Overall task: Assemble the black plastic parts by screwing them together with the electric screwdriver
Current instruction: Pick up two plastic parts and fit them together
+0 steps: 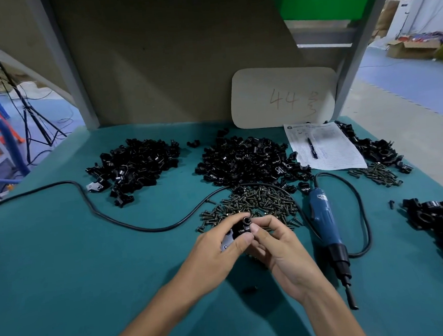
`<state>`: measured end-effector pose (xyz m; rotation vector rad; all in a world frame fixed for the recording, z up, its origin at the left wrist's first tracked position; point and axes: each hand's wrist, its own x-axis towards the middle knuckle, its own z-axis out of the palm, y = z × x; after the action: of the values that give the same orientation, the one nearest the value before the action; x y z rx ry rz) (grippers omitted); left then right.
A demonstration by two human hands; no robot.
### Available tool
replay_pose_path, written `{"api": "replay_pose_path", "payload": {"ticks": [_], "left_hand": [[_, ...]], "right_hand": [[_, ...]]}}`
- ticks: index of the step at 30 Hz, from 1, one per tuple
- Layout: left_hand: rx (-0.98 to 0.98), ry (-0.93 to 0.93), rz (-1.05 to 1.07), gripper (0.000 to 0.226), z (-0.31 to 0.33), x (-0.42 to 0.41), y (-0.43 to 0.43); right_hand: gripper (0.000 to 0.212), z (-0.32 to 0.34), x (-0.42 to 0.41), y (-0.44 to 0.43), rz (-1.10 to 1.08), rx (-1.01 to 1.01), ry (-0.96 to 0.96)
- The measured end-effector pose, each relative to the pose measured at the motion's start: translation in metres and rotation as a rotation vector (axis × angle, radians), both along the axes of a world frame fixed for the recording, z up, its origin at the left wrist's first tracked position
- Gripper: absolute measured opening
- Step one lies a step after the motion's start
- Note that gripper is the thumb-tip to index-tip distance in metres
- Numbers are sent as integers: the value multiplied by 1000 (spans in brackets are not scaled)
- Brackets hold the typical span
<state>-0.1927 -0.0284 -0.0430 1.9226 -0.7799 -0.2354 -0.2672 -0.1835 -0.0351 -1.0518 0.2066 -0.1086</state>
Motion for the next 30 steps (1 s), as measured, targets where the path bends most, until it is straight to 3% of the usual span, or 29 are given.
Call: {"api": "replay_pose_path", "payload": {"ticks": [10,15,24,27,30], "left_hand": [[120,-50,-57,46,0,0,0],[102,-54,-52,51,-4,1,-1],[47,-6,-63,38,-13,3,-1],[29,4,-33,41,-18,6,-2],[44,-14,30,41,-22,11,-1]], "right_hand": [[11,0,-1,0,-1,11,-12],[14,-2,0,1,-11,12,-5],[18,-9,3,-1,-13,0,28],[21,-10,3,-3,-73,-258,69],[5,-8,-9,-12,-114,-829,80]]}}
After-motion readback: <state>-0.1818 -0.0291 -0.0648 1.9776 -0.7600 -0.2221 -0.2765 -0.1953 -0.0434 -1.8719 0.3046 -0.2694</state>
